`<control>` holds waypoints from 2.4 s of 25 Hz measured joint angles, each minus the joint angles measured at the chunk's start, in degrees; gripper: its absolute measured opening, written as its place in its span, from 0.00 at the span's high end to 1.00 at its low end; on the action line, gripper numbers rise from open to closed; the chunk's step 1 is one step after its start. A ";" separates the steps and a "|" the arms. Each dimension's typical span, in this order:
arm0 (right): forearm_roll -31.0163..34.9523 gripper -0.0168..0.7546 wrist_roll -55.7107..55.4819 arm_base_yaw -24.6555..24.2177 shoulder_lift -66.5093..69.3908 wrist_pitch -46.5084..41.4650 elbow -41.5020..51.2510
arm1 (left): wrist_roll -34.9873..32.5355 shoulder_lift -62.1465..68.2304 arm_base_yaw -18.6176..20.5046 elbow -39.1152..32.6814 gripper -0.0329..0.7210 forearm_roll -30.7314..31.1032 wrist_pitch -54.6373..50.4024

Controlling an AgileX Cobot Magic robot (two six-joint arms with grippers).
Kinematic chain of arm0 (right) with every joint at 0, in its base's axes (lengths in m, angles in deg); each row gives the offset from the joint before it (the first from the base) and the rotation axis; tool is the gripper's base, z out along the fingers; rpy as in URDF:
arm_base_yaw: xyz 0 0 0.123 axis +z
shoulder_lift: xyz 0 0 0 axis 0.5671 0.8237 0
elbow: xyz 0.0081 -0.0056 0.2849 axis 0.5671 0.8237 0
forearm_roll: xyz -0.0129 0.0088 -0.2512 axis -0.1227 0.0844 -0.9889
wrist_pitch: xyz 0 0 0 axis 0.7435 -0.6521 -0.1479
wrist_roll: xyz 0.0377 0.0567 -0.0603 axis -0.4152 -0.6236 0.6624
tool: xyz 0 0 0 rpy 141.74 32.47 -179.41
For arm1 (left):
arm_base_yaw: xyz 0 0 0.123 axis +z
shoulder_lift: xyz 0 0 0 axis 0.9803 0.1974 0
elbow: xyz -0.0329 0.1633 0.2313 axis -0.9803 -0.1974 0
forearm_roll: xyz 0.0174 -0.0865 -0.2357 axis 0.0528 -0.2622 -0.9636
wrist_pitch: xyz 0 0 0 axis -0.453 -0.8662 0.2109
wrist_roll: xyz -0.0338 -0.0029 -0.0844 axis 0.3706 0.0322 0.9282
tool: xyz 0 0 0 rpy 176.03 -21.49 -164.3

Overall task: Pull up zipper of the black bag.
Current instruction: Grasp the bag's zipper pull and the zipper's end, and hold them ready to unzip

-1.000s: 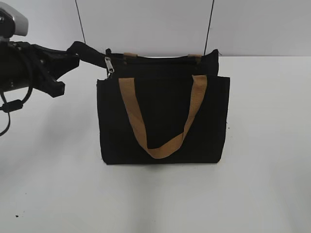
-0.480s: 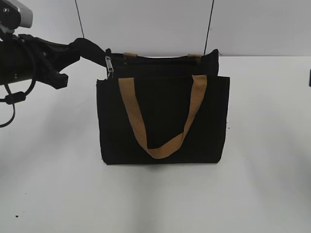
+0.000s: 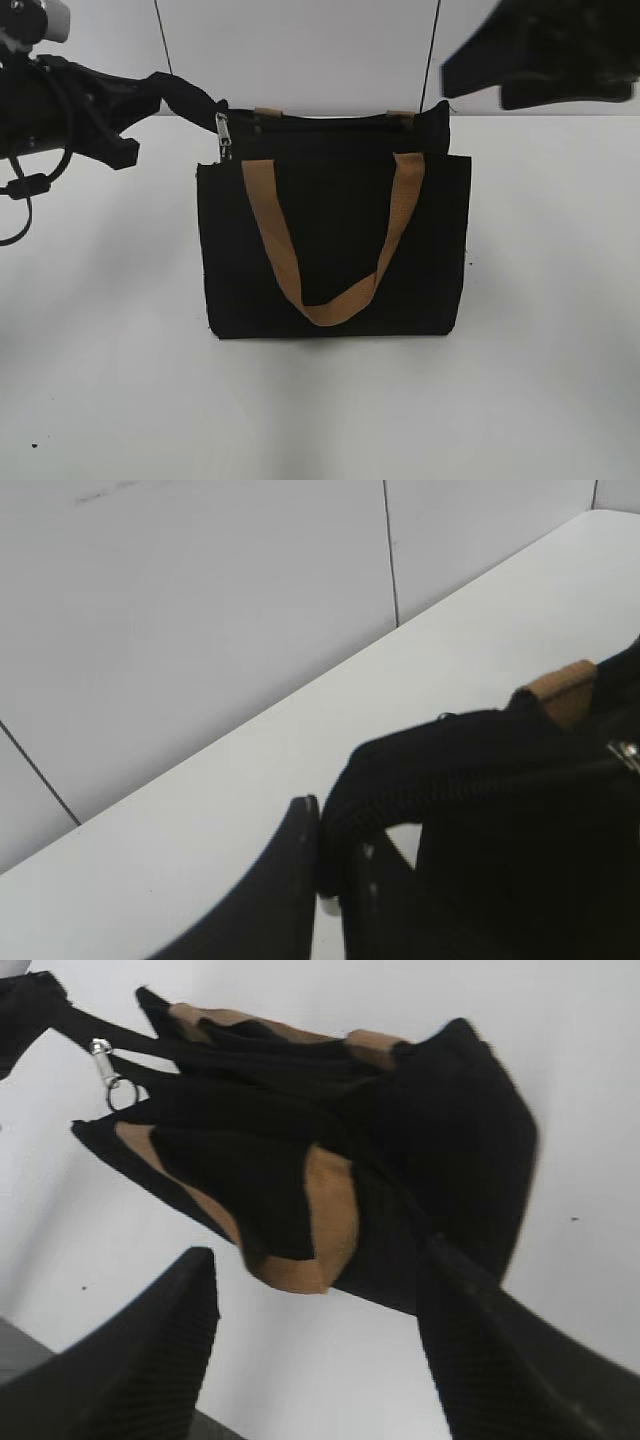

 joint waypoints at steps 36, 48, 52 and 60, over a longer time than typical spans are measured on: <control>-11.25 0.66 -34.17 23.53 42.96 -0.85 -36.77 | 0.91 0.00 0.00 0.00 0.91 2.37 5.68; -10.39 0.67 -37.53 24.11 43.09 -5.25 -36.97 | 0.96 0.00 0.00 0.00 0.91 1.31 6.72; -10.77 0.67 -37.53 24.68 43.09 -4.60 -36.97 | 0.96 0.00 0.00 0.00 0.91 1.03 6.80; -11.78 0.67 -40.53 24.68 43.15 0.29 -36.92 | 1.10 0.00 -1.28 0.00 0.91 0.97 7.11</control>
